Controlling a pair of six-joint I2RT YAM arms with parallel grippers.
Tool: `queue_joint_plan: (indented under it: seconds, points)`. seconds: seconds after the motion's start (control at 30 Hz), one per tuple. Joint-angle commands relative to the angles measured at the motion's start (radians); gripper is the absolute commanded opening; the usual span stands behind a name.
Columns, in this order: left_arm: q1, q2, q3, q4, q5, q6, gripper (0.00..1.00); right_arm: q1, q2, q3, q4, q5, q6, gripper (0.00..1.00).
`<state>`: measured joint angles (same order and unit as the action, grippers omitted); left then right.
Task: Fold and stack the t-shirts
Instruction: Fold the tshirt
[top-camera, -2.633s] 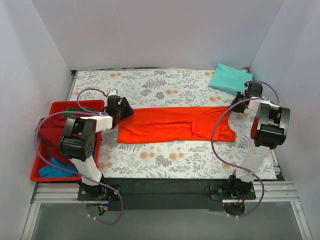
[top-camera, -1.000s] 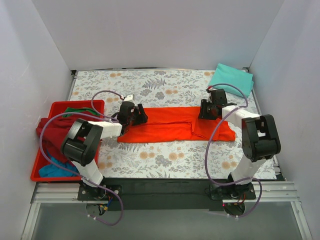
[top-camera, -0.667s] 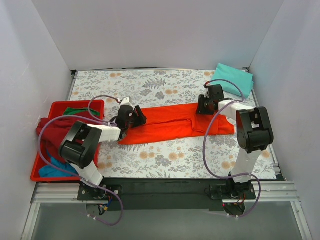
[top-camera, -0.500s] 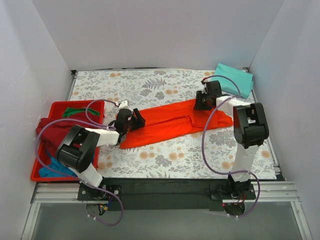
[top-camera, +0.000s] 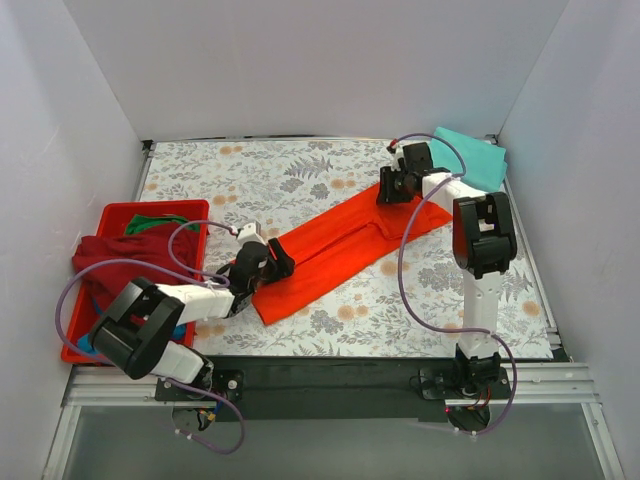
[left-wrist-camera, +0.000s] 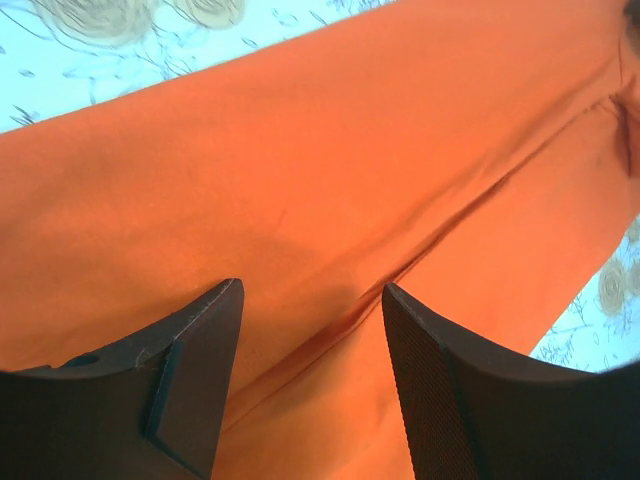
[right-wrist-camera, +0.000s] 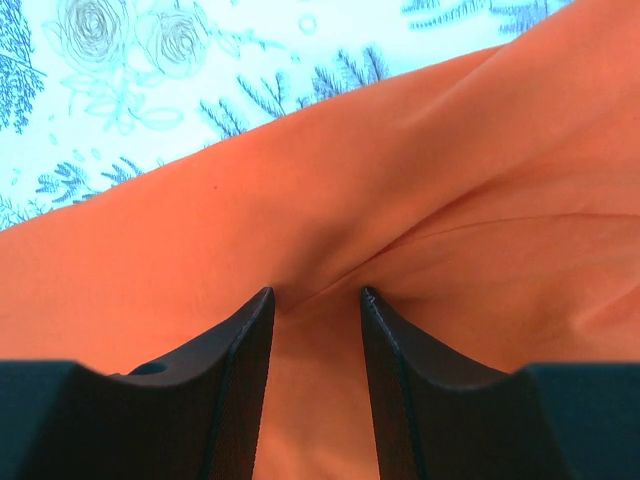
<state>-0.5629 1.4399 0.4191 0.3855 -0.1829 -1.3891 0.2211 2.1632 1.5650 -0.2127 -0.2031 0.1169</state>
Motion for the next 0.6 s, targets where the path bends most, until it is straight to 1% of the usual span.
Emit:
queue_joint_plan:
  seconds: [0.0, 0.13, 0.3, 0.47, 0.57]
  points:
    - [-0.054, 0.007, -0.039, -0.194, -0.024, -0.034, 0.57, -0.003, 0.059, 0.082, -0.08, -0.004, -0.072, 0.47]
    - [-0.1, 0.01, -0.029, -0.235, -0.041, -0.057, 0.57, -0.003, 0.098, 0.15, -0.123, -0.044, -0.094, 0.47]
    - [-0.172, -0.003, -0.057, -0.273, -0.053, -0.116, 0.57, -0.005, 0.142, 0.211, -0.152, -0.087, -0.105, 0.47]
    - [-0.244, -0.035, -0.111, -0.295, -0.061, -0.177, 0.57, -0.005, 0.167, 0.247, -0.174, -0.116, -0.114, 0.48]
    - [-0.279, -0.061, -0.128, -0.293, -0.056, -0.195, 0.57, -0.003, 0.162, 0.248, -0.175, -0.107, -0.114, 0.48]
